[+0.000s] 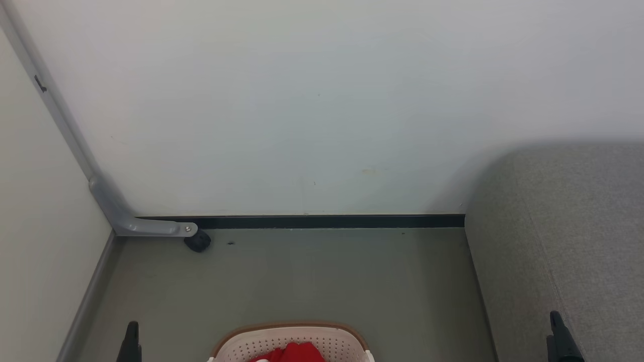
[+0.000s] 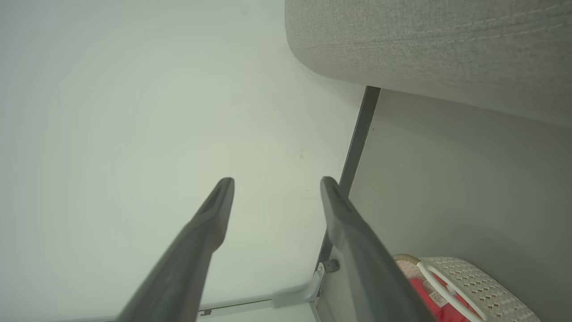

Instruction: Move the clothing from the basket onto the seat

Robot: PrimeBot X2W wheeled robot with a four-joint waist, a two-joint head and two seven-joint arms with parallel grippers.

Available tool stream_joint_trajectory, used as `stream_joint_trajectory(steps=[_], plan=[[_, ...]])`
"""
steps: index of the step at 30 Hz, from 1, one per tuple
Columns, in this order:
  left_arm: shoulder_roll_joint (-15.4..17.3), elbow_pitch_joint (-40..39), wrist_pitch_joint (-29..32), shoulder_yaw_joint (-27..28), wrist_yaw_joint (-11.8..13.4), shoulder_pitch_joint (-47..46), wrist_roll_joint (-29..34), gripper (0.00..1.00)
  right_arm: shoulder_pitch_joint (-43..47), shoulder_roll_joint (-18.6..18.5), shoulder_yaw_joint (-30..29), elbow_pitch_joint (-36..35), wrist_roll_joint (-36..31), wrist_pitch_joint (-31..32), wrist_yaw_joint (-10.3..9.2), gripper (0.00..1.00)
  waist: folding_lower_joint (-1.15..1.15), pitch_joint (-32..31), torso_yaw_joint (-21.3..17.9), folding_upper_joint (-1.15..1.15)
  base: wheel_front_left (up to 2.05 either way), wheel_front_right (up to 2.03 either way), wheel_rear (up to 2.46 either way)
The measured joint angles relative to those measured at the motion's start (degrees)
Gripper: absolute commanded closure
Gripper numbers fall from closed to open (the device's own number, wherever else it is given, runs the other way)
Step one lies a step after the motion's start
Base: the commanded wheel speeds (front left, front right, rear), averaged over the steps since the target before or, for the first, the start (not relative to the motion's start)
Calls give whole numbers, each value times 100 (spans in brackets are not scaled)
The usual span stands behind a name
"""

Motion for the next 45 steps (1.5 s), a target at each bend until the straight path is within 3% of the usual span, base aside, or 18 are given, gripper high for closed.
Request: stream_joint_trajectory(steps=[14, 20, 26, 45], plan=[[2, -412, -294, -26, 5, -4, 1118, 0, -137, -7, 213, -401, -1217, -299, -163, 0, 1, -70, 19, 0, 0, 0, 0], [8, -737, -405, 18, 407, -4, 2039, 0, -200, -24, 423, -524, -2056, -428, -191, 0, 1, -99, 25, 0, 0, 0, 0], [14, -985, -549, -191, 610, 24, 2819, 0, -199, -75, 632, -567, -2718, -535, -191, 0, 1, -117, 19, 0, 0, 0, 0], [33, -1220, -920, -828, 859, 196, 5602, 0, -207, -257, 1272, -680, -4814, -947, -191, 0, 1, -115, 31, 0, 0, 0, 0]])
